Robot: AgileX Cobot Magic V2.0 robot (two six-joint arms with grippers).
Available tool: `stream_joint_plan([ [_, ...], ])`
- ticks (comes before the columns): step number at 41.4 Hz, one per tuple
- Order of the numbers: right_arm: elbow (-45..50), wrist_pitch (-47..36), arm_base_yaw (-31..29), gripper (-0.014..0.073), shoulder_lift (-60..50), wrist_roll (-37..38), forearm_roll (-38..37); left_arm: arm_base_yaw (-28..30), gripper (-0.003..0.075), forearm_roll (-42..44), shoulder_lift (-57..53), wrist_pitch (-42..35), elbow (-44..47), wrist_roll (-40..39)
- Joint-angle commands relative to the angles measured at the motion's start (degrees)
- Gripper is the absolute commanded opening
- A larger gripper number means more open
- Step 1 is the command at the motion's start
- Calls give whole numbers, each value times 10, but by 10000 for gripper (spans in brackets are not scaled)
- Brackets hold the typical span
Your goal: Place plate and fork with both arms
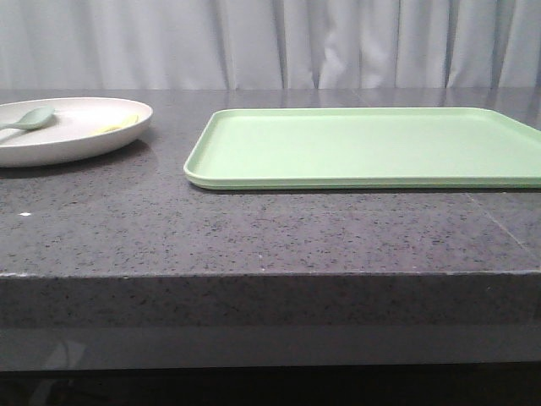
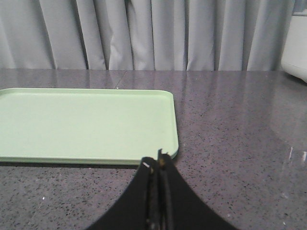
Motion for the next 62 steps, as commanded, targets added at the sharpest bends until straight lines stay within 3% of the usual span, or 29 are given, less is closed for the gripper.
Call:
stream_joint_plan([
  [1,-2,-46,-3,-68,-11,-3,-4,2,-20,0,-15,-51,6,-7],
  [26,-2,-48,-3,-68,-11,-3,-4,2,-20,0,-15,-51,6,-7],
  [37,-10,-103,-3,-68,-11,-3,-4,2,-20,0,-15,-83,-6,-7],
  [47,-167,-34,-3,-68,8,-4,-4,2,-20,0,10,-34,-164,-7],
  [57,-336,112,-3,-68,117,-5,-51,2,-20,0,133,139,-362,-7],
  [62,-385,188,-3,-68,168,-5,-50,2,-20,0,191,189,-411,-7],
])
